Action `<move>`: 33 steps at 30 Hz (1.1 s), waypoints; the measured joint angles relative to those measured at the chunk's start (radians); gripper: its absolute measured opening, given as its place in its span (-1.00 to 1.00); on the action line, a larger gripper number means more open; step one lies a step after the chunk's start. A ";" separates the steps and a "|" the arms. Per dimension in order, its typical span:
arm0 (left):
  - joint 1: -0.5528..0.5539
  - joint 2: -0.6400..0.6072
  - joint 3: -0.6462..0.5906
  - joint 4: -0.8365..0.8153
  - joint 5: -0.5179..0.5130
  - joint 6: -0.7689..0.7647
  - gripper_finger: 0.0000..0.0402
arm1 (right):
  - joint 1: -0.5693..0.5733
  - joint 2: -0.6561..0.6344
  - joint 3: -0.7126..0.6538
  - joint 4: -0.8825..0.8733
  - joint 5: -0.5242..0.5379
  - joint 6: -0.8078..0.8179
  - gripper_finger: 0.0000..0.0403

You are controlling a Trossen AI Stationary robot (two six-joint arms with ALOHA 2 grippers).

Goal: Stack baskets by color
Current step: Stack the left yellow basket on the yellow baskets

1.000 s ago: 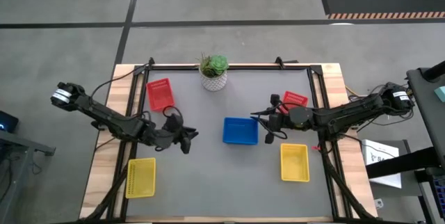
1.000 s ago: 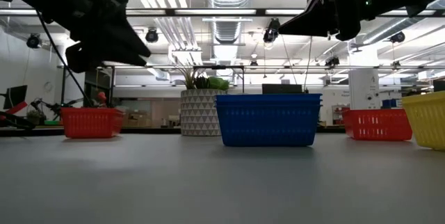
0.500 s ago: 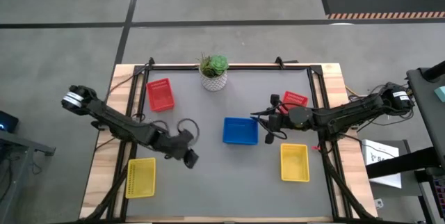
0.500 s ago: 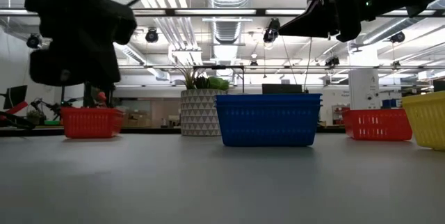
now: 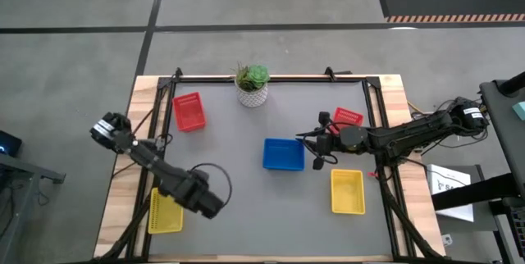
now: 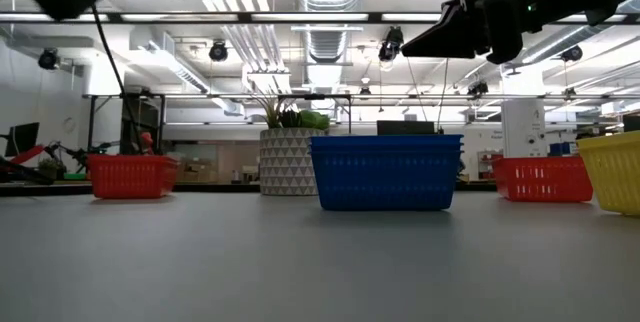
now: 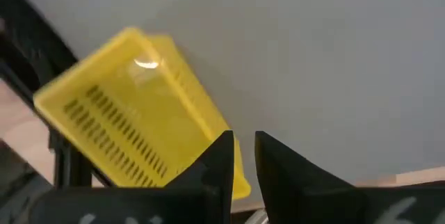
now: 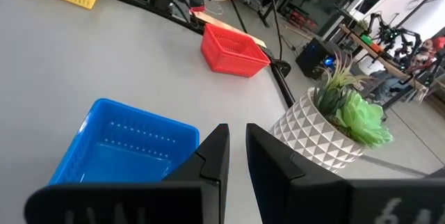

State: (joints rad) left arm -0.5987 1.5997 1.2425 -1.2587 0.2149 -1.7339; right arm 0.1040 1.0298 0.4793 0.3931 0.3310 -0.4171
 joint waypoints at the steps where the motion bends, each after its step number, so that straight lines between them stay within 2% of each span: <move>1: -0.019 -0.007 -0.007 0.004 0.005 -0.038 -0.79 | 0.000 0.000 0.000 0.000 0.000 0.000 -0.79; 9: -0.134 -0.041 -0.030 0.028 -0.017 -0.247 -0.79 | 0.000 0.000 0.000 0.000 -0.002 0.002 -0.79; 12: -0.167 -0.041 -0.065 0.096 -0.024 -0.278 -0.75 | 0.000 0.000 -0.001 -0.001 -0.004 0.005 -0.79; 18: -0.182 -0.041 -0.120 0.212 -0.045 -0.284 -0.45 | 0.000 0.000 -0.002 0.000 -0.051 0.005 -0.79; 23: -0.184 -0.041 -0.175 0.199 -0.043 -0.285 -0.16 | 0.000 0.000 -0.002 -0.001 -0.051 0.013 -0.79; 26: -0.183 -0.041 -0.205 0.203 -0.040 -0.285 -0.06 | 0.000 0.000 -0.002 0.000 -0.051 0.014 -0.79; 30: -0.182 -0.037 -0.244 0.236 -0.046 -0.272 -0.08 | 0.000 0.000 -0.002 0.000 -0.051 0.016 -0.79; 33: -0.182 -0.035 -0.283 0.319 -0.048 -0.248 -0.24 | 0.000 0.000 -0.002 0.000 -0.051 0.015 -0.79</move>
State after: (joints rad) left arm -0.7811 1.5650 0.9599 -0.9399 0.1666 -1.9823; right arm 0.1043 1.0302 0.4770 0.3930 0.2798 -0.4018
